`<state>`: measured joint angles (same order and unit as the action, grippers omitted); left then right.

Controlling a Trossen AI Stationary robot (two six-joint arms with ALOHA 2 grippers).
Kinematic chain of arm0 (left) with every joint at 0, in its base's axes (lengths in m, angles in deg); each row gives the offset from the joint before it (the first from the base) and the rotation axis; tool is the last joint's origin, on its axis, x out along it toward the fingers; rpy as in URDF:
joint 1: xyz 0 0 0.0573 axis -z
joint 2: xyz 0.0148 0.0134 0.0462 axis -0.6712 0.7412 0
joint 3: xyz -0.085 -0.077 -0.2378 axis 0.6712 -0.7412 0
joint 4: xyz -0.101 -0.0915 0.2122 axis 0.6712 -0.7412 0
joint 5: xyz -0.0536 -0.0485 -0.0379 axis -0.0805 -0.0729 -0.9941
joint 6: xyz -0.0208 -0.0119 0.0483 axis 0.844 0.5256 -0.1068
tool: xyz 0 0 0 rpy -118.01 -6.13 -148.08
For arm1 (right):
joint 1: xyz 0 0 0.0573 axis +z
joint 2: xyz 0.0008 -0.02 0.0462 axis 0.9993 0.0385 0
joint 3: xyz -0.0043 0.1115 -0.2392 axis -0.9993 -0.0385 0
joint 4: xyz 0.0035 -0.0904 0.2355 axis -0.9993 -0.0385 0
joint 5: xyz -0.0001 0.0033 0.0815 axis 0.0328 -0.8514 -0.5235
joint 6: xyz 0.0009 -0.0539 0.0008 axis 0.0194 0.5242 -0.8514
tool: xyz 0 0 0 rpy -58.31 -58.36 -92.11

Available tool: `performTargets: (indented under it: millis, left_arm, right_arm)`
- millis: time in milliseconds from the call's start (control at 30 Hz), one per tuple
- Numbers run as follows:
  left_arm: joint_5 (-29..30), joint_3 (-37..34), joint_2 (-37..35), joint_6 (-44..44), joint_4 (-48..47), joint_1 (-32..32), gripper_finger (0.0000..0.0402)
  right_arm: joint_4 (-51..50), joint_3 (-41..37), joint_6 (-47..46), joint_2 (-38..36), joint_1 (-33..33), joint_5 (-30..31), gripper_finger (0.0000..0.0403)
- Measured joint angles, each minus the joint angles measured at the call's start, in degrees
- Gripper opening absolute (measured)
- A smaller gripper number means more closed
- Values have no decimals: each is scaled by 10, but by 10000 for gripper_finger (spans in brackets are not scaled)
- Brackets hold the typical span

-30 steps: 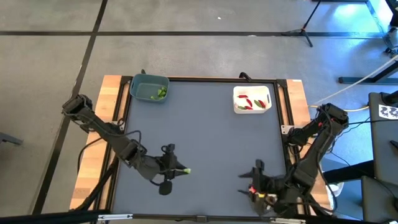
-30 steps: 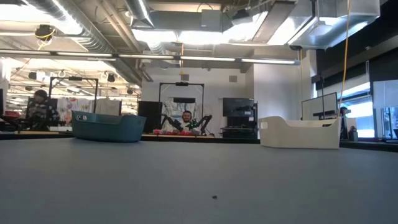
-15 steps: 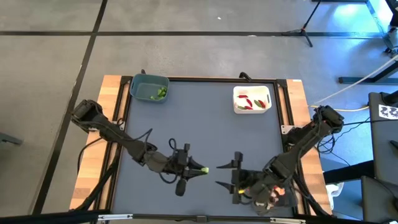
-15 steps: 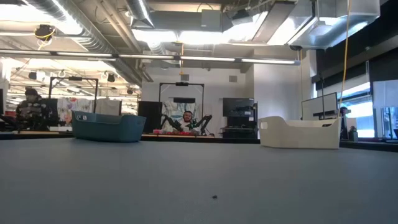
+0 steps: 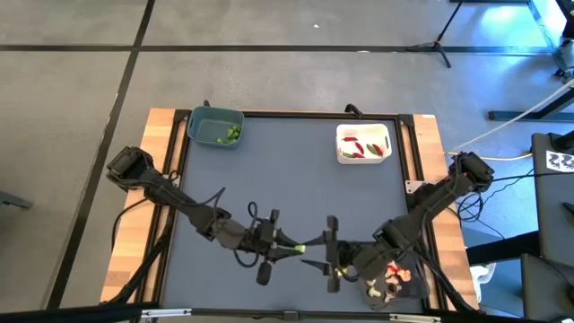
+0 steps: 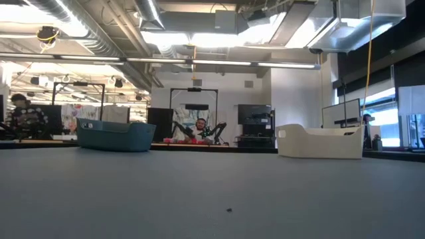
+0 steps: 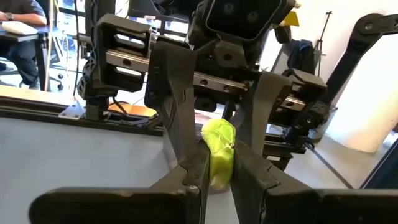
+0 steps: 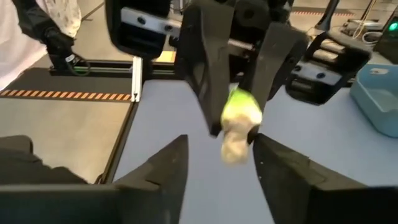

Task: Sort produce into baskets
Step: Put the green mushroom into the black bin

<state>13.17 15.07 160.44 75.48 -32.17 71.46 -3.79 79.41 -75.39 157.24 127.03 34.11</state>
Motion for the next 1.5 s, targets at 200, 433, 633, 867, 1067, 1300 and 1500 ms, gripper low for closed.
performTargets:
  millis: [200,433,633,867,1067,1300,1500]
  left_arm:
    - [0,0,0,1,-2,0,47]
    - [-3,0,0,-4,-5,1,47]
    - [-5,0,0,-3,-7,-2,85]
    - [-25,0,-10,-3,-43,-3,149]
    - [-19,0,-44,34,-176,-2,164]
    - [-21,-1,-63,90,-308,-2,164]
    - [-23,-1,-64,109,-348,-1,164]
  right_arm:
    - [9,0,20,0,-8,-1,112]
    - [3,0,34,0,-8,-10,38]
    - [-1,0,38,0,-8,-8,7]
    - [-30,0,46,-5,1,-8,12]
    - [-137,1,-20,-43,49,-71,16]
    - [-292,1,-213,-60,117,-137,19]
    - [-422,1,-443,-62,181,-215,21]
